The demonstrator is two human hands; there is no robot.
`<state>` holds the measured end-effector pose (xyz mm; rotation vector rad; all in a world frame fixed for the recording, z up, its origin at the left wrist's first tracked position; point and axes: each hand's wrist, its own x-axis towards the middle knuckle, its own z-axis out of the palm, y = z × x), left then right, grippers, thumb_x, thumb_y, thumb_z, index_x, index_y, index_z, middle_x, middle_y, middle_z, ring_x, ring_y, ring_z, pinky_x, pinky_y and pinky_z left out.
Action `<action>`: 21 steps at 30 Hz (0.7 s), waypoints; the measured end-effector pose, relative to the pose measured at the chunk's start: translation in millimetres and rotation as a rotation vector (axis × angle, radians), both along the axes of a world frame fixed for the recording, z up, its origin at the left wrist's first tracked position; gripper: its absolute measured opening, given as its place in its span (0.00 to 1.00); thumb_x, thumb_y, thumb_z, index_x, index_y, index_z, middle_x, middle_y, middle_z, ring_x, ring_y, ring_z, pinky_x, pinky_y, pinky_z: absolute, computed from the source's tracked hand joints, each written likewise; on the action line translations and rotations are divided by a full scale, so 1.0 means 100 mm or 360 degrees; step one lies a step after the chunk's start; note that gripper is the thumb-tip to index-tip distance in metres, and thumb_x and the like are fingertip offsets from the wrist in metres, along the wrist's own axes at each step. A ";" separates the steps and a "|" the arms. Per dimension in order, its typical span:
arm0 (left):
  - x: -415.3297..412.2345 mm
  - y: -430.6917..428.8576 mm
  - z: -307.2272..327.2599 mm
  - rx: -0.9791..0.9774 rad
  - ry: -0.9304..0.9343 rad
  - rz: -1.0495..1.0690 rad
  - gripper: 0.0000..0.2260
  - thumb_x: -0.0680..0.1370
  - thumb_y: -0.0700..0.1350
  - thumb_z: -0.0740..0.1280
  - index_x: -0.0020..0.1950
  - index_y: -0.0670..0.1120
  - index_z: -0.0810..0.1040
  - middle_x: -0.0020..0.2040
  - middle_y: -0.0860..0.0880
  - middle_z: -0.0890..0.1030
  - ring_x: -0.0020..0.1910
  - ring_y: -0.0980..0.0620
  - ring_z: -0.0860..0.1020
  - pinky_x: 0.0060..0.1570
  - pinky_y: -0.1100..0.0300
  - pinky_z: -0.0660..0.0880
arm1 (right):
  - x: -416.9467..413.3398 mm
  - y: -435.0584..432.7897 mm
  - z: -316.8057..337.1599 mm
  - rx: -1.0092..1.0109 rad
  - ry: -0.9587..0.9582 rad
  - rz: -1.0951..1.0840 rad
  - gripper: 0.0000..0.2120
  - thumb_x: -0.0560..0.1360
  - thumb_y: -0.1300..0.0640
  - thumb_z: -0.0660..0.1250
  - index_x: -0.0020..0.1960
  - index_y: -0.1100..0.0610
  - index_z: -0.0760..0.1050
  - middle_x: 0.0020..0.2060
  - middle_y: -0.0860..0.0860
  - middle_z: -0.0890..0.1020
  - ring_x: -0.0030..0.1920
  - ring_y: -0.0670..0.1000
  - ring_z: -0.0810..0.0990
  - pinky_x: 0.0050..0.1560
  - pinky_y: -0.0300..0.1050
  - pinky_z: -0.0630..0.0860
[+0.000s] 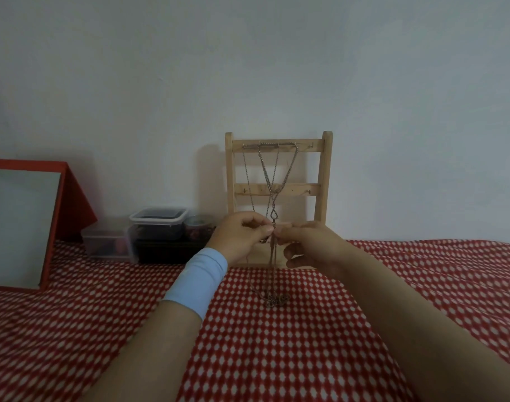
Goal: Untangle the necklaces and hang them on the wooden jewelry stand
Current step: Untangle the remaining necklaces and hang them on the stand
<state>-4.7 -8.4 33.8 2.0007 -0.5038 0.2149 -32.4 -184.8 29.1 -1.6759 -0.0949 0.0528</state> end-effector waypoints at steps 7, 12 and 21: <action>0.05 0.07 0.00 -0.0046 0.0223 -0.0029 0.04 0.73 0.49 0.75 0.46 0.51 0.86 0.46 0.56 0.85 0.50 0.61 0.80 0.57 0.62 0.73 | 0.01 -0.01 -0.05 -0.0044 -0.0105 -0.0015 0.09 0.79 0.57 0.70 0.51 0.62 0.84 0.39 0.51 0.84 0.32 0.49 0.77 0.36 0.44 0.79; 0.05 0.06 0.01 -0.0131 0.0325 -0.0123 0.02 0.75 0.47 0.72 0.46 0.51 0.85 0.44 0.53 0.86 0.46 0.57 0.82 0.48 0.64 0.75 | 0.02 -0.01 -0.04 0.0113 0.0034 0.0173 0.09 0.81 0.57 0.67 0.53 0.60 0.84 0.37 0.50 0.81 0.32 0.49 0.77 0.37 0.46 0.76; 0.07 0.04 -0.10 -0.0195 0.0365 -0.0265 0.07 0.76 0.40 0.71 0.53 0.48 0.81 0.53 0.48 0.85 0.48 0.51 0.82 0.50 0.58 0.78 | -0.05 0.06 -0.02 -0.0041 -0.0059 0.0054 0.11 0.83 0.55 0.65 0.49 0.59 0.83 0.40 0.52 0.82 0.33 0.49 0.79 0.36 0.47 0.79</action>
